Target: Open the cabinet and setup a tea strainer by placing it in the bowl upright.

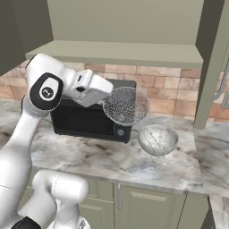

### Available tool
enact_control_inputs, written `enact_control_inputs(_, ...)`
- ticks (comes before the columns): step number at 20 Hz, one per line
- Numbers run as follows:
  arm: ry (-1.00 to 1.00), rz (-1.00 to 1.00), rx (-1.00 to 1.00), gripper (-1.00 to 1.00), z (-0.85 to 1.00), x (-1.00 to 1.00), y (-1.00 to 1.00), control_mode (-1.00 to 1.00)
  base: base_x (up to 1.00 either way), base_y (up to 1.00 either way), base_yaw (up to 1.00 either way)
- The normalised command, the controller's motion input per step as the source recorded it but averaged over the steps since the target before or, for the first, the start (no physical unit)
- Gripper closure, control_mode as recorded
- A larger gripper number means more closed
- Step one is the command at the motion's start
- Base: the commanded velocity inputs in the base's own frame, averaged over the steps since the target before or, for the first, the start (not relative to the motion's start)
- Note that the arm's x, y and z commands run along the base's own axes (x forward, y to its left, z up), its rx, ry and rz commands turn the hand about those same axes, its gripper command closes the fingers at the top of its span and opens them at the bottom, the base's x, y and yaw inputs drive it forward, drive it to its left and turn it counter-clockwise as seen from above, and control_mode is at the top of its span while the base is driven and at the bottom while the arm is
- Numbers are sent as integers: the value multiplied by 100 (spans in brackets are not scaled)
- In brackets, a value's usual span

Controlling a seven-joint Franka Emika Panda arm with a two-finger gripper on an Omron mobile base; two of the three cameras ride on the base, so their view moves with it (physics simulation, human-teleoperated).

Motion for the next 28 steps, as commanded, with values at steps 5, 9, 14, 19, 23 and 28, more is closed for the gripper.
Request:
enact_control_inputs(5, 0, 22, 0, 100, -59, 6, -28, -100, 0, 0, 0)
enact_control_inputs(9, 0, 26, 0, 100, -51, 7, -35, -100, 0, 0, 0)
enact_control_inputs(14, 0, 20, -4, 100, -34, 0, -34, -100, 0, 0, 0)
enact_control_inputs(19, 5, 14, -14, 100, -40, 5, -11, -100, 0, 0, 0)
enact_control_inputs(23, 23, 10, -21, 100, -47, 39, -4, -100, 0, 0, 0)
enact_control_inputs(28, 31, 20, -8, 100, -29, 51, -21, -100, 0, 0, 0)
